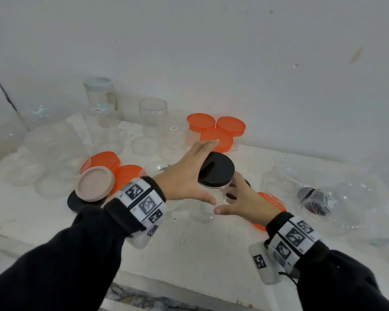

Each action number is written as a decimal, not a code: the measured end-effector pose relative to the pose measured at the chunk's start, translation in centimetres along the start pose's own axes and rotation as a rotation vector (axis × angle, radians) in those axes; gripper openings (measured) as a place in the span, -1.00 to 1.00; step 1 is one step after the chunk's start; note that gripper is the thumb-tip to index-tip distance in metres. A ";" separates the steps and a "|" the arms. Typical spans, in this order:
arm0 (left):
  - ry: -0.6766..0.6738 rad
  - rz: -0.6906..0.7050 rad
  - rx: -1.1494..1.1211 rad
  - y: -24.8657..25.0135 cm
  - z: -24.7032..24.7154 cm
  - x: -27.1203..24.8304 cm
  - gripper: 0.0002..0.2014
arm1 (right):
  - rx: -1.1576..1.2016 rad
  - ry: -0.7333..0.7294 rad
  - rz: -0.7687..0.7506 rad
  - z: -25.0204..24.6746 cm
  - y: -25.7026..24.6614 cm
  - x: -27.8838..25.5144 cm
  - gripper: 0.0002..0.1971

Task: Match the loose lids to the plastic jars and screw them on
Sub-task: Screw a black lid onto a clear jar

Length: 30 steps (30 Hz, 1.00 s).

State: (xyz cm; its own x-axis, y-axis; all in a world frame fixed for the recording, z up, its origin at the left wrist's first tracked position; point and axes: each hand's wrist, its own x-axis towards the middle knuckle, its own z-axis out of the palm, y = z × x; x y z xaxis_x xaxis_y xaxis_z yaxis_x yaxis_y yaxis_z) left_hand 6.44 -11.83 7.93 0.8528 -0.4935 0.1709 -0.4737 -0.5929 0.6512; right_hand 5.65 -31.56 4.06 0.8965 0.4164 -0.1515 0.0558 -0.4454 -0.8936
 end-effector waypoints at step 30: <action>0.402 -0.199 -0.559 -1.1 5.8 -1.4 -0.31 | -1.132 -0.345 -0.082 -1.4 -12.2 3.1 -0.18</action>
State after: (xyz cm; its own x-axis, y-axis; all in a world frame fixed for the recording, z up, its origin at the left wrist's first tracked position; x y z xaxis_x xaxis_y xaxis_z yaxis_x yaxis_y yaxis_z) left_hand 4.47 -14.18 2.70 0.9773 -0.0734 0.1988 -0.2090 -0.1793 0.9613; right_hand 8.37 -25.90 15.07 0.7159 0.5906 -0.3723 0.6199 -0.7831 -0.0501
